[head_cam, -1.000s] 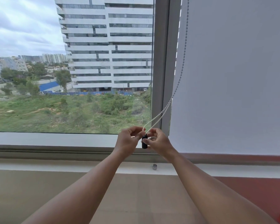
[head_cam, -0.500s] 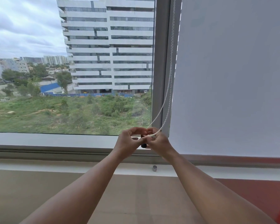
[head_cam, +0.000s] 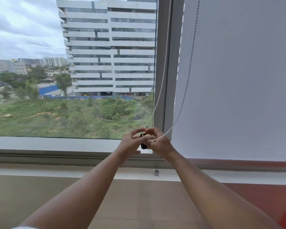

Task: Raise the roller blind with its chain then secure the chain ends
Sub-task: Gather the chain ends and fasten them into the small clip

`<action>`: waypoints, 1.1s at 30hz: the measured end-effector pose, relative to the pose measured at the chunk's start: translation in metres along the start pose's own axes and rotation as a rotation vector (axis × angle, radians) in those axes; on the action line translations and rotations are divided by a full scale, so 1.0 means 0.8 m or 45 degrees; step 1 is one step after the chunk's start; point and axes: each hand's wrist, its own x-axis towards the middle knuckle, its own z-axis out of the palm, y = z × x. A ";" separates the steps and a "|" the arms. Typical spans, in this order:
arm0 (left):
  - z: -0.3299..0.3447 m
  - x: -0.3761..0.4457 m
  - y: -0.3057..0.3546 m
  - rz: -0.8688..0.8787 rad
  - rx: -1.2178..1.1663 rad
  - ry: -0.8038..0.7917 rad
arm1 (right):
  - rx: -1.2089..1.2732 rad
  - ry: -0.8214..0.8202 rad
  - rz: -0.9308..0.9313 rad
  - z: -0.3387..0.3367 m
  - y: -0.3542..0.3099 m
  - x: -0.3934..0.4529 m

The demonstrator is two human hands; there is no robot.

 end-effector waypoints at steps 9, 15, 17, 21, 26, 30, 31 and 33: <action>0.000 0.004 0.002 -0.010 -0.197 -0.017 | -0.019 0.063 -0.042 -0.004 -0.011 0.000; 0.000 0.010 0.001 0.042 -0.222 0.021 | 0.008 0.092 -0.028 -0.013 -0.005 0.009; -0.001 0.013 0.000 0.066 -0.205 0.036 | 0.004 0.096 -0.031 -0.015 -0.004 0.011; -0.001 0.019 -0.004 0.091 -0.162 0.062 | -0.021 0.094 -0.055 -0.016 -0.005 0.012; 0.001 0.021 -0.004 0.115 -0.172 0.083 | -0.016 0.110 -0.066 -0.016 -0.002 0.012; 0.002 0.023 -0.005 0.128 -0.151 0.090 | -0.006 0.135 -0.071 -0.017 0.001 0.015; 0.002 0.024 -0.005 0.129 -0.146 0.092 | 0.004 0.137 -0.074 -0.018 0.001 0.016; 0.003 0.025 -0.006 0.131 -0.139 0.096 | 0.032 0.140 -0.074 -0.018 0.002 0.017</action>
